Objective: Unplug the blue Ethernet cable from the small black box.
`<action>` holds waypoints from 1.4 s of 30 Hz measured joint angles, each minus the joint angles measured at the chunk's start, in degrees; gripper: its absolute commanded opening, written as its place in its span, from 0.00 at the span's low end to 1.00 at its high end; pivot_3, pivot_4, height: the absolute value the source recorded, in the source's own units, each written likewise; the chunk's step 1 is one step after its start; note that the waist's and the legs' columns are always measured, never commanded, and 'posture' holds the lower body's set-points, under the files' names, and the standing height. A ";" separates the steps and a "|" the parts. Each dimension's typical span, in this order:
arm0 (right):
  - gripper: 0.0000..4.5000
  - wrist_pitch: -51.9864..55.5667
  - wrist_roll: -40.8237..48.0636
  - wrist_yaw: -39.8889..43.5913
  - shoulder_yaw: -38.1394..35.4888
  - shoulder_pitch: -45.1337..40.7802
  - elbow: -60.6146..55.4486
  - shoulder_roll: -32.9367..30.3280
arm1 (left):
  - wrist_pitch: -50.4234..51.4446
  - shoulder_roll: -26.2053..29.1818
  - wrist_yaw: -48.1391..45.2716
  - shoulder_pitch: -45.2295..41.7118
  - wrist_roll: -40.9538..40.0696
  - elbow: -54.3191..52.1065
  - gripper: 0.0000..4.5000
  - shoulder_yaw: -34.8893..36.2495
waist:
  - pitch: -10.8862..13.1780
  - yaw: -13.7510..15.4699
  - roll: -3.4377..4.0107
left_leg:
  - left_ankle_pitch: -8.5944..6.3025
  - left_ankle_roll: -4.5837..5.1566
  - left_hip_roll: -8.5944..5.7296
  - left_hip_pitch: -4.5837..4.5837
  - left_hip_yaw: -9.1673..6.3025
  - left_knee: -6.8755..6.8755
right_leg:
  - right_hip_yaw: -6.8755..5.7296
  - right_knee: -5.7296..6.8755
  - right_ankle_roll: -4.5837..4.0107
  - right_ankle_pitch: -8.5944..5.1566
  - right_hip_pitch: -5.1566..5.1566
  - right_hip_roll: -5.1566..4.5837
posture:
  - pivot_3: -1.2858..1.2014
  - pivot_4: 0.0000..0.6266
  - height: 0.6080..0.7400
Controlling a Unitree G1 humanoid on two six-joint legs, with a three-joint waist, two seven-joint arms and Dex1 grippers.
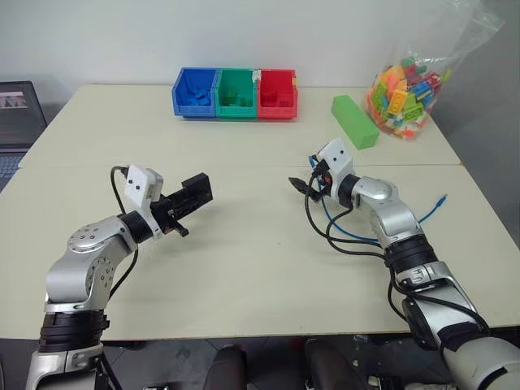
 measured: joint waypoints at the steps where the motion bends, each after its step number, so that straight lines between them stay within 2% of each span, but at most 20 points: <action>1: 1.00 -1.88 -2.77 -0.45 1.81 0.23 1.42 -0.74 | -0.60 -0.06 0.20 0.00 0.43 0.09 0.17 0.01 | 0.00 -0.01 0.00 | 0.00 0.00 0.00 0.00 0.03 -0.01 | 0.02 0.00 0.00 0.00 -0.01 0.00 | 0.52 0.24 1.00; 8: 1.00 -6.05 -6.03 -0.29 3.48 0.76 3.07 -0.75 | -1.88 -0.73 0.42 0.88 1.08 0.11 0.17 0.00 | 0.00 -0.13 0.00 | 0.00 0.00 0.01 0.02 0.00 -0.01 | 0.00 0.02 0.00 0.00 0.00 0.00 | 0.52 0.24 1.00; 12: 1.00 -5.25 -0.85 4.17 0.81 1.62 -1.71 1.13 | -5.39 -1.58 3.05 0.55 3.33 1.11 0.17 0.48 | 0.00 -0.11 0.00 | 0.00 0.00 0.03 0.03 -0.05 0.01 | -0.03 0.07 0.00 0.00 0.01 0.00 | 0.52 0.24 1.00; 18: 1.00 5.44 8.98 12.71 0.85 5.89 -19.51 3.56 | -16.17 -4.39 12.65 -2.28 9.58 10.59 0.17 3.76 | 0.00 0.11 0.00 | 0.00 0.00 0.03 0.01 -0.11 0.02 | -0.11 0.07 0.00 0.00 0.02 -0.03 | 0.52 0.24 1.00; 24: 1.00 15.17 11.45 12.81 2.30 6.05 -30.82 5.51 | -20.18 -9.09 13.85 -1.26 9.37 16.35 0.17 4.92 | -0.02 0.56 -0.03 | 0.00 0.00 -0.01 0.00 -0.13 0.05 | -0.18 0.07 0.02 0.02 0.04 -0.08 | 0.52 0.24 1.00; 35: 1.00 21.30 11.42 12.62 4.37 7.57 -34.37 4.99 | -22.85 -10.61 12.71 -0.96 9.71 22.45 0.17 4.69 | -0.03 0.77 -0.05 | 0.00 0.00 -0.02 -0.01 -0.21 0.05 | -0.24 0.08 0.02 0.02 0.05 -0.05 | 0.52 0.24 1.00; 37: 1.00 21.70 11.38 12.65 4.59 7.56 -34.45 4.66 | -23.91 -10.65 13.33 -0.79 10.61 23.28 0.33 4.54 | -0.03 0.76 -0.05 | 0.00 0.00 -0.01 0.00 -0.22 0.05 | -0.25 0.08 0.02 0.02 0.05 -0.04 | 0.52 0.24 1.00; 38: 1.00 21.75 11.37 12.68 4.77 7.56 -34.45 4.50 | -24.27 -10.65 13.70 -0.69 10.96 23.54 0.35 4.45 | -0.03 0.76 -0.05 | 0.00 0.00 -0.01 0.00 -0.22 0.04 | -0.25 0.08 0.02 0.02 0.05 -0.05 | 0.52 0.24 1.00; 42: 1.00 22.21 11.36 12.92 5.22 7.56 -34.45 3.81 | -25.21 -11.03 14.61 -0.28 11.24 24.77 0.56 4.52 | -0.04 0.77 -0.06 | 0.00 0.00 -0.01 0.00 -0.22 0.04 | -0.26 0.08 0.02 0.02 0.06 -0.05 | 0.52 0.24 1.00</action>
